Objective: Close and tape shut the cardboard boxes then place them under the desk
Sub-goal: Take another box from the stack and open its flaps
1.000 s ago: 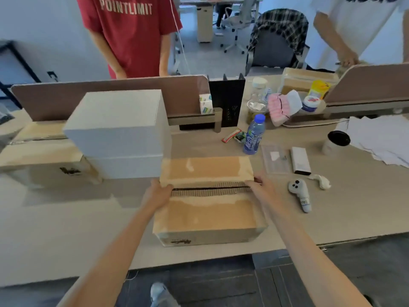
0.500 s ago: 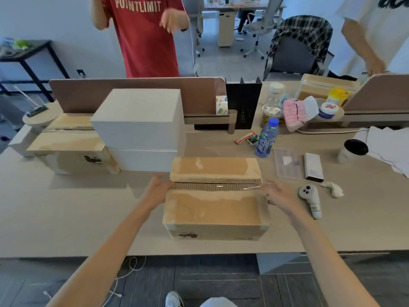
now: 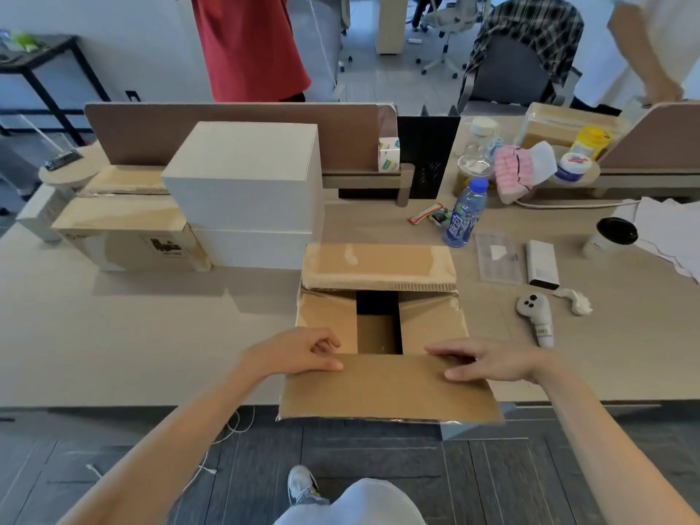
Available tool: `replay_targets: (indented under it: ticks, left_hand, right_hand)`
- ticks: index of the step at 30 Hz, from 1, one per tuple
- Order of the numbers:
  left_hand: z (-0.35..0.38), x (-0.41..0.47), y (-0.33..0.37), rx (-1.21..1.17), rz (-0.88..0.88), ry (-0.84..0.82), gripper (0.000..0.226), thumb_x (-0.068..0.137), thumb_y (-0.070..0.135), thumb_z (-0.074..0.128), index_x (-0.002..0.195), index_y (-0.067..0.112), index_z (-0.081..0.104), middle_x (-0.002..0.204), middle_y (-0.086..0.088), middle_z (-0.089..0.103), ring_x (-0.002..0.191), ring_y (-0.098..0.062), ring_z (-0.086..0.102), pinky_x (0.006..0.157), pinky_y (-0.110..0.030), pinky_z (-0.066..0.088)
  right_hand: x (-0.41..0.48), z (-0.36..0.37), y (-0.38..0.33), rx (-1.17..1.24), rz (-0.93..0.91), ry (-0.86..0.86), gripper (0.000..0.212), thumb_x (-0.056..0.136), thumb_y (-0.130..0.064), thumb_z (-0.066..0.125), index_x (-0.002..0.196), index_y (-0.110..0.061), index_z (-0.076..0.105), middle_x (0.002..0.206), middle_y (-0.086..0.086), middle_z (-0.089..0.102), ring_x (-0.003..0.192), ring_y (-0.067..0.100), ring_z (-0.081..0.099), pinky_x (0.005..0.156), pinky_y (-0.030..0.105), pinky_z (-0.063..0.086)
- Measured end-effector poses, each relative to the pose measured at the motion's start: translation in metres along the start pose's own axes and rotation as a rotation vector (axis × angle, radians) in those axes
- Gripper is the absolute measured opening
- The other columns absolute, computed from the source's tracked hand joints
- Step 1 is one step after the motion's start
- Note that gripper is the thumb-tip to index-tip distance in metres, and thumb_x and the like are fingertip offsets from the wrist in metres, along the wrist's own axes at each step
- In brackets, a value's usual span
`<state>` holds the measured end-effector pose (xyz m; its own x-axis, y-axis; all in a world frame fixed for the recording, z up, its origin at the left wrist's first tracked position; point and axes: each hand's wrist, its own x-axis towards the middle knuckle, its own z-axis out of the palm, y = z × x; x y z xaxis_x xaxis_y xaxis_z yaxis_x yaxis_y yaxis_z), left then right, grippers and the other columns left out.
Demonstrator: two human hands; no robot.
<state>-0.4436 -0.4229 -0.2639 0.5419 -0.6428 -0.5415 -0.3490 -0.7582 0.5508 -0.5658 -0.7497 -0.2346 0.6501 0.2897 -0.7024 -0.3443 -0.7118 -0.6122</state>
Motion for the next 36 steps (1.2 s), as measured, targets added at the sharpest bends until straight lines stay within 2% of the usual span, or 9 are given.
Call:
replay_targets:
  ticks: [2,5,9,12,16,22,25,30,36]
  left_hand:
    - [0.006,0.002,0.004,0.107,0.028,0.03,0.055,0.083,0.059,0.062,0.129,0.031,0.052,0.129,0.007,0.057,0.115,-0.008,0.053,0.101,-0.031,0.043]
    - [0.01,0.004,0.006,0.236,0.058,0.062,0.049,0.088,0.053,0.059,0.129,0.025,0.054,0.125,0.008,0.056,0.117,-0.011,0.048,0.097,-0.029,0.04]
    - [0.018,0.01,-0.003,0.279,0.101,0.114,0.058,0.09,0.059,0.051,0.138,0.027,0.048,0.134,0.005,0.052,0.129,-0.016,0.04,0.107,-0.033,0.032]
    - [0.023,0.017,-0.006,0.279,0.069,0.146,0.075,0.087,0.071,0.031,0.15,0.031,0.029,0.158,0.006,0.022,0.148,-0.015,0.011,0.12,-0.036,0.009]
    - [0.014,0.035,-0.006,0.374,0.067,0.288,0.065,0.098,0.055,0.032,0.154,0.027,0.013,0.162,0.0,-0.006,0.148,-0.015,-0.01,0.116,-0.03,-0.008]
    - [-0.03,0.077,-0.007,0.44,0.262,0.487,0.061,0.101,0.043,0.038,0.154,0.03,0.01,0.161,0.0,0.003,0.145,-0.013,-0.013,0.112,-0.029,-0.016]
    - [-0.05,0.102,-0.008,0.487,0.265,0.558,0.064,0.1,0.042,0.038,0.154,0.026,0.007,0.162,0.0,-0.004,0.145,-0.014,-0.018,0.119,-0.034,-0.01]
    - [-0.067,0.146,-0.007,0.524,0.137,0.536,0.078,0.096,0.054,0.038,0.154,0.014,0.004,0.162,-0.001,-0.009,0.148,-0.021,-0.014,0.121,-0.045,0.004]
    - [-0.045,0.165,-0.005,0.681,0.077,0.473,0.099,0.087,0.066,0.046,0.153,0.011,-0.004,0.162,-0.006,-0.011,0.146,-0.028,-0.02,0.117,-0.058,-0.001]
  right_hand:
    - [0.012,0.008,-0.003,-0.118,0.009,0.082,0.056,0.098,-0.023,0.058,0.15,-0.025,0.035,0.148,-0.012,0.038,0.13,0.0,0.033,0.1,0.012,0.024]
    - [0.025,0.02,-0.001,-0.084,0.001,0.25,0.053,0.097,-0.013,0.058,0.147,-0.021,0.041,0.145,-0.007,0.045,0.133,0.006,0.04,0.099,0.015,0.028]
    - [0.039,0.026,-0.002,-0.028,-0.003,0.443,0.054,0.098,-0.023,0.058,0.149,-0.021,0.039,0.156,-0.002,0.034,0.142,0.016,0.034,0.113,0.03,0.031]
    - [0.052,0.024,0.0,-0.082,-0.014,0.499,0.061,0.098,-0.029,0.056,0.153,-0.021,0.03,0.163,0.0,0.014,0.15,0.019,0.015,0.12,0.034,0.018]
    - [0.071,0.017,-0.001,-0.126,0.009,0.513,0.069,0.097,-0.035,0.056,0.156,-0.03,0.018,0.164,0.001,-0.005,0.151,0.023,0.013,0.121,0.042,0.022]
    - [0.091,-0.023,-0.021,-0.07,0.037,0.729,0.075,0.098,-0.024,0.054,0.156,-0.033,0.007,0.163,0.005,-0.016,0.151,0.021,0.004,0.116,0.03,0.019]
    - [0.103,-0.048,-0.032,-0.095,0.045,0.773,0.076,0.098,-0.024,0.055,0.157,-0.032,0.007,0.163,0.004,-0.018,0.151,0.021,0.006,0.116,0.029,0.02]
    - [0.15,-0.077,-0.05,-0.238,0.172,0.913,0.071,0.1,-0.041,0.048,0.157,-0.026,0.009,0.163,0.01,-0.016,0.151,0.031,-0.003,0.122,0.043,0.01]
    - [0.2,-0.057,-0.051,-0.401,0.355,0.866,0.103,0.09,-0.051,0.059,0.155,-0.019,-0.014,0.159,0.016,-0.026,0.148,0.037,-0.019,0.114,0.062,-0.01]
